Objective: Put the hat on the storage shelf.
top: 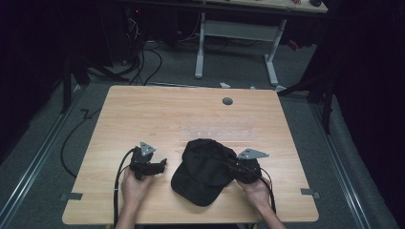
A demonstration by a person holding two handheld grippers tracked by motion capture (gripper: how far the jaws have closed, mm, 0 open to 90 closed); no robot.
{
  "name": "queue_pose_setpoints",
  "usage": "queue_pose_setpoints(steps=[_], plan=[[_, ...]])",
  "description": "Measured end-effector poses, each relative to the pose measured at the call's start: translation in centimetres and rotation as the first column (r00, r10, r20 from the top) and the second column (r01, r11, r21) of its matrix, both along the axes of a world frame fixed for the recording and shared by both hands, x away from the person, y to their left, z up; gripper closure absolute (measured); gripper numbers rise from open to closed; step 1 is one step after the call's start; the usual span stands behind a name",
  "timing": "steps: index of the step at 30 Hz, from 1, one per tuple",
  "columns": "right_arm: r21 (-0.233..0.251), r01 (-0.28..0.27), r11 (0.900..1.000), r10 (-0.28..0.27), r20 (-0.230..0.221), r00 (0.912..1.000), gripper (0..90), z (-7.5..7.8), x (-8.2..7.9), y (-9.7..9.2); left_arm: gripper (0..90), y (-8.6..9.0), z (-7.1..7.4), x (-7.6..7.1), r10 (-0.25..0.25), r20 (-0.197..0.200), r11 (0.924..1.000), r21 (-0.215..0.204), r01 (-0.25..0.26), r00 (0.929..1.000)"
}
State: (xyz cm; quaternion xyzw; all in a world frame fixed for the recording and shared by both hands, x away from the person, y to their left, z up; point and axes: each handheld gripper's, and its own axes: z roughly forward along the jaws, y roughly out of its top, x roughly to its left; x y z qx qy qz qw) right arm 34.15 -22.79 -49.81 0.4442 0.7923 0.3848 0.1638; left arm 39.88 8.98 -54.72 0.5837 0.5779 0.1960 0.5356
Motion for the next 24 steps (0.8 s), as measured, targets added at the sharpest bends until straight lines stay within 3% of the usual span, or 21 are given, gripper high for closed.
queue_pose_setpoints(steps=[8, 19, 24], plan=[[0.019, 0.027, 0.9995, -0.028, 0.031, 0.9991, 86.0, -0.03, 0.04, 0.11, 23.8, 0.0, 0.0, 0.0, 0.001, 0.0, 1.0, 0.0, -0.001, 1.0], [0.053, 0.056, 0.997, -0.059, 0.059, 0.9965, 87.2, 0.1, -0.27, 0.1, 23.8, 0.0, 0.0, 0.0, 0.001, 0.0, 1.0, -0.001, -0.001, 1.0], [0.051, 0.044, 0.9977, -0.048, 0.078, 0.9958, 87.3, 0.38, -0.35, -0.01, 23.7, 0.0, 0.0, 0.0, 0.0, 0.0, 1.0, -0.001, 0.0, 1.0]])
